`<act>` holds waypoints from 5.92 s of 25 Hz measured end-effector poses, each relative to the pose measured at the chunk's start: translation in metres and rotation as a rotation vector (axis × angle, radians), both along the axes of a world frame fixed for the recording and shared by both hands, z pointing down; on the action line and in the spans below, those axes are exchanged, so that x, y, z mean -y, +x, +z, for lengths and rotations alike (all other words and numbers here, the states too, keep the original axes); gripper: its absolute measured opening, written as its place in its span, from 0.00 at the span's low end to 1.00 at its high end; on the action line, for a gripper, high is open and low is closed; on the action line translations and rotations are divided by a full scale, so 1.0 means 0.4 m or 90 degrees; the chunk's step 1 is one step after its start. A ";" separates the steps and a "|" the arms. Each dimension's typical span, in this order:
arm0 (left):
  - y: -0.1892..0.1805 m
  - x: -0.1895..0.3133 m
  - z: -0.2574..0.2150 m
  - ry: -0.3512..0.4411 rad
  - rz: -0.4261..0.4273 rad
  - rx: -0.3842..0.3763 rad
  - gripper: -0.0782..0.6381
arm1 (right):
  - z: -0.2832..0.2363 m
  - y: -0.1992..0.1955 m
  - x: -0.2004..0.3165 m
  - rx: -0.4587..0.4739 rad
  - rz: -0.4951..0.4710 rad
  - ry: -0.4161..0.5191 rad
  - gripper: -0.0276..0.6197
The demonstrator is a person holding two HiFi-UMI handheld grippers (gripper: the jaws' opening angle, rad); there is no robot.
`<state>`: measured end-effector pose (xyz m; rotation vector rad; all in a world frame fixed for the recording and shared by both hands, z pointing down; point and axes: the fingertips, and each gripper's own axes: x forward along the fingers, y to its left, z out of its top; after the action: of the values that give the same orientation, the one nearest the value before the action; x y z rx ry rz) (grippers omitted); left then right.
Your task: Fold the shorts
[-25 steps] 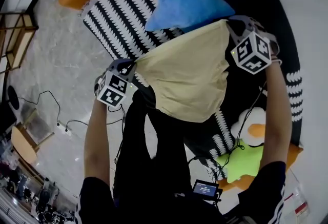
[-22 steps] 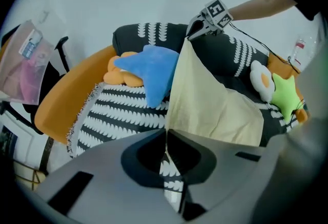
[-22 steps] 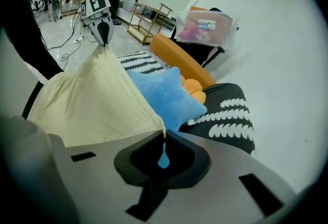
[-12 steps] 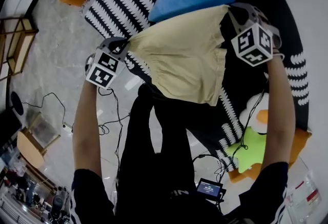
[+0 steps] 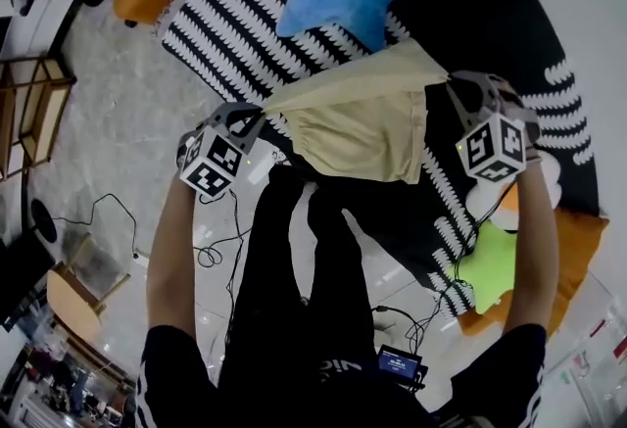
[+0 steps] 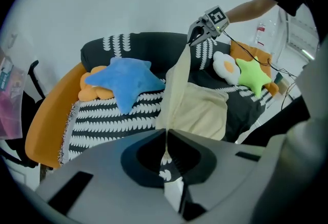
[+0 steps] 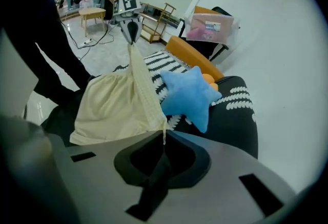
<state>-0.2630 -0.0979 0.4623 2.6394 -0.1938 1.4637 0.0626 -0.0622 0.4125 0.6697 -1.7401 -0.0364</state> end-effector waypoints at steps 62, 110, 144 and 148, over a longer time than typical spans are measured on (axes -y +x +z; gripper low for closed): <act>0.653 -0.155 0.208 -0.099 0.160 0.053 0.55 | 0.449 -0.040 -0.731 0.578 1.252 0.060 0.33; 0.926 -0.157 0.383 -0.160 0.522 0.256 0.16 | 0.492 -0.138 -0.585 0.865 1.170 0.012 0.40; 1.108 -0.201 0.028 -0.178 0.517 -0.065 0.16 | 0.160 0.188 -0.667 0.535 0.904 0.211 0.12; 1.025 -0.220 0.033 -0.160 0.566 -0.058 0.16 | 0.159 0.096 -0.672 0.462 0.827 0.189 0.11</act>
<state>0.1471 -0.0099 0.4756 2.6566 1.2215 1.3809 0.1009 0.2067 0.4760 2.1078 -1.6258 0.9555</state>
